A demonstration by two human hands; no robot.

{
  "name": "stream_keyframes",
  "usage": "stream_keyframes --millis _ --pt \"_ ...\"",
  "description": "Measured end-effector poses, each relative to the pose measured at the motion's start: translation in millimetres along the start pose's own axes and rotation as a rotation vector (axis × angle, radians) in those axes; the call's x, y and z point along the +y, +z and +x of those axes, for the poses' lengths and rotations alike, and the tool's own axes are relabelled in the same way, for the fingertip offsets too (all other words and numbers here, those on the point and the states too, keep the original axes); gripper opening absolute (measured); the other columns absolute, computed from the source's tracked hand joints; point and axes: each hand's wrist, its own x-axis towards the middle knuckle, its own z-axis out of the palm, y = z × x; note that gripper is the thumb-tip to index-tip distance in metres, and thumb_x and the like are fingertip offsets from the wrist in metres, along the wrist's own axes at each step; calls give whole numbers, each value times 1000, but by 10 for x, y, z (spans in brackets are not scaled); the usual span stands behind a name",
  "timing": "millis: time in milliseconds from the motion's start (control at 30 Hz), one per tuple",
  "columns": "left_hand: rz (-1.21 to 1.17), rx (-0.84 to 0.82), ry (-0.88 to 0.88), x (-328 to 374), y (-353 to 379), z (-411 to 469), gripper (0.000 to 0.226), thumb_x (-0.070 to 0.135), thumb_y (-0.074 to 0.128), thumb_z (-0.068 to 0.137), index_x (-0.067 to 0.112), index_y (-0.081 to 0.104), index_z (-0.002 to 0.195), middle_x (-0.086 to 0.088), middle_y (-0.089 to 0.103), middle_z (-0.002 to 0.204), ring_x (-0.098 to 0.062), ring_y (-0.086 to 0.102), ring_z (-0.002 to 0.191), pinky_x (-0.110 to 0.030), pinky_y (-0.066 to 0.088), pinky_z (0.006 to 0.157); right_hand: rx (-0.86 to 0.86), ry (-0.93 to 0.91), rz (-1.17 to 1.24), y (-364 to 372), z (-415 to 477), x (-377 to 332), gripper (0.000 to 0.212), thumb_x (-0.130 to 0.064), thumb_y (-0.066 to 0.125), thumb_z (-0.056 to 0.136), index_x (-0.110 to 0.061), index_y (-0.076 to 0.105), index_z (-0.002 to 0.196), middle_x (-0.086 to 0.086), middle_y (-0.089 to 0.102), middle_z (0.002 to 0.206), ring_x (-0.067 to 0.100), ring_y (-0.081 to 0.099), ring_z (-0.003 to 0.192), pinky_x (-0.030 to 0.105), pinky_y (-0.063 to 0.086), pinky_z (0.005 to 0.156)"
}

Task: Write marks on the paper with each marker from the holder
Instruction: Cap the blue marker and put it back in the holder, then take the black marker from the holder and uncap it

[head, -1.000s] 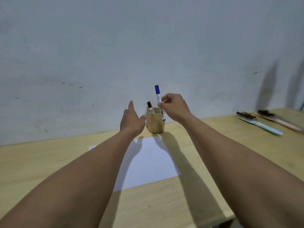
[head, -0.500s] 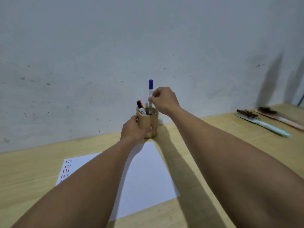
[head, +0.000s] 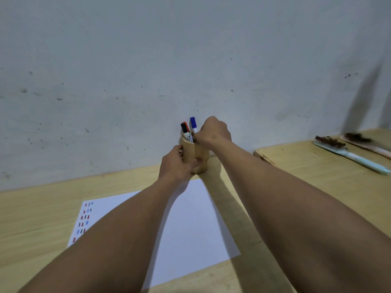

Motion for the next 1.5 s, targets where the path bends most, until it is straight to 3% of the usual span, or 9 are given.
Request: stream_keyframes --millis 167,267,533,733,867,1133,1300,1367,1500 --pt "-13 -3 9 -26 15 10 63 33 80 77 16 56 133 1 66 124 -20 65 108 -36 54 91 30 -36 -50 3 18 4 13 -18 74 81 -11 64 81 6 66 81 26 62 79 33 48 59" --pt "-8 2 11 -29 15 15 64 35 81 77 17 56 132 1 66 124 -20 65 108 -37 55 92 40 -73 -13 -19 19 22 14 -8 68 83 -8 74 96 9 73 93 28 69 85 39 59 75" --pt "21 4 20 -39 -7 36 57 32 81 76 17 59 127 3 68 116 -17 65 102 -28 52 82 -22 -167 126 -50 67 -48 21 -6 60 82 -23 70 86 0 69 86 23 68 82 34 57 70" --pt "-17 -14 31 -44 -15 37 58 30 82 77 17 59 129 3 67 118 -16 64 104 -27 51 85 -145 -268 155 -150 124 -71 25 -6 62 88 -22 76 101 -7 60 75 10 57 68 24 45 56" --pt "-24 -21 41 -49 -18 35 64 33 83 76 16 56 133 4 67 121 -16 64 107 -30 53 89 -252 -304 115 -197 144 -84 32 1 63 85 -19 78 104 -9 58 84 13 56 82 24 44 63" --pt "-53 -15 25 -44 -16 28 61 33 84 75 19 58 128 5 66 118 -14 65 105 -33 55 90 -315 -302 142 -264 176 -47 20 -2 63 91 -17 75 97 -4 60 79 10 54 70 21 40 58" --pt "-38 -14 31 -50 -16 24 63 35 84 75 18 58 130 4 67 119 -16 65 106 -35 55 92 -365 -341 103 -278 197 -87 30 -3 60 94 -25 77 106 4 68 111 12 60 87 16 47 64" --pt "-43 -14 34 -52 -15 21 62 34 84 75 18 58 129 4 67 118 -15 66 106 -34 55 92 -387 -332 108 -288 203 -73 25 -6 61 95 -24 77 101 4 69 106 8 60 81 14 45 59" --pt "-47 -19 27 -50 -13 23 64 34 85 74 18 58 130 4 67 120 -15 66 106 -37 55 93 -394 -322 125 -313 183 -89 23 -6 59 95 -20 77 98 0 68 100 11 59 87 20 44 68"
